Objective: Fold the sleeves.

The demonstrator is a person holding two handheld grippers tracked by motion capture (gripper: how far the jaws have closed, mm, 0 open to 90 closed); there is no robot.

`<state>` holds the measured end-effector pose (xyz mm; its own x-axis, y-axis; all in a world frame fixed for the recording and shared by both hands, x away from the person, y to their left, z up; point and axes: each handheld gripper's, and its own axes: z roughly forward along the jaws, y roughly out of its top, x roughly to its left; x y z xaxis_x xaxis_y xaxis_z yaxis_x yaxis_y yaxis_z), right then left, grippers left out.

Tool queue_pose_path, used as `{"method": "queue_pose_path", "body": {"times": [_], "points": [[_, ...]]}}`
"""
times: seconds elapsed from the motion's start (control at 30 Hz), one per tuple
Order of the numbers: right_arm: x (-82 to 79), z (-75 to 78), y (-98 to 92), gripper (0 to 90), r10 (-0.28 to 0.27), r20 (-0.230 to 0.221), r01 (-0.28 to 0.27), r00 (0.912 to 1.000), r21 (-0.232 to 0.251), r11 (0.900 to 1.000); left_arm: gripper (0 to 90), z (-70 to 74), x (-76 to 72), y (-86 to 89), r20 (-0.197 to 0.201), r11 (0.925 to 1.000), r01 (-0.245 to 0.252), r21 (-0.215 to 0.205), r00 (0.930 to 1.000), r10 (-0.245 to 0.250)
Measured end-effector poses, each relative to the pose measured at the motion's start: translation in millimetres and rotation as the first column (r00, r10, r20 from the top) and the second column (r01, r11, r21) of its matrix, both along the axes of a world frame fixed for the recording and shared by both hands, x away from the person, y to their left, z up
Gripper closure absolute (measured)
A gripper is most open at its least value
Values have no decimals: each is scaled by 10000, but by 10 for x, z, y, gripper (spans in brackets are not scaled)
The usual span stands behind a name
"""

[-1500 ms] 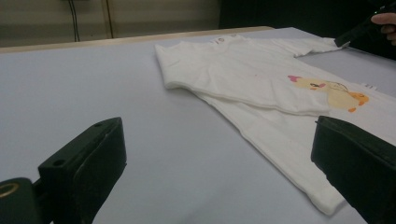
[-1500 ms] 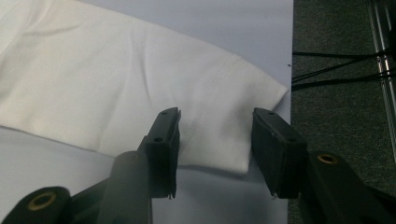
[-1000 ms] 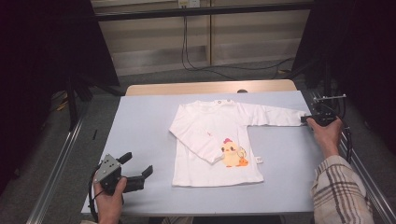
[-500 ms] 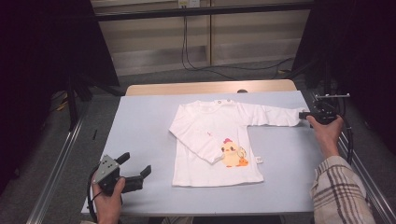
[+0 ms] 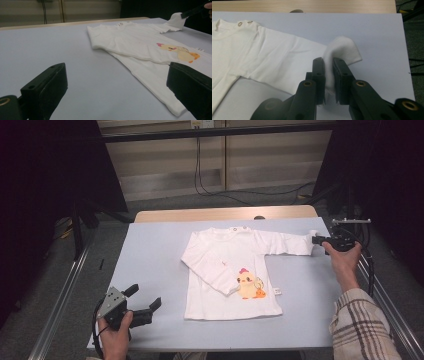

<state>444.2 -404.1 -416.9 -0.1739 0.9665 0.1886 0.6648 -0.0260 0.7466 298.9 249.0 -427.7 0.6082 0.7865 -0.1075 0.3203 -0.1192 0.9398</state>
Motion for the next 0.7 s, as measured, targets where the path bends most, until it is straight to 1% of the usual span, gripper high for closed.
{"method": "queue_pose_path", "body": {"times": [0.13, 0.23, 0.33, 0.43, 0.6, 0.7], "points": [[-8, 15, 47, 810, 190, 135, -191, 9997, 77, 9998, 33, 1, -1, 2, 30, 10000, 20, -36, 10000, -20], [-17, 44, 85, 810, 431, 320, -433, 9986, 52, 9990, 33, 2, -3, 4, 35, 10000, 38, -49, 10000, -38], [-35, 68, 140, 810, 658, 369, -659, 9972, 21, 9978, 33, 1, -3, 5, 40, 10000, 24, -4, 10000, -24], [-53, 81, 174, 810, 763, 421, -767, 9962, 79, 9970, 33, 5, -14, 4, 90, 10000, -7, 6, 10000, 7], [-83, 126, 254, 810, 1026, 627, -1045, 9927, 276, 9941, 33, 3, -12, 8, 73, 10000, 17, -7, 10000, -17], [-108, 154, 309, 810, 1224, 791, -1251, 9893, 309, 9917, 33, 5, -15, 7, 82, 10000, 41, 14, 10000, -41]]}}
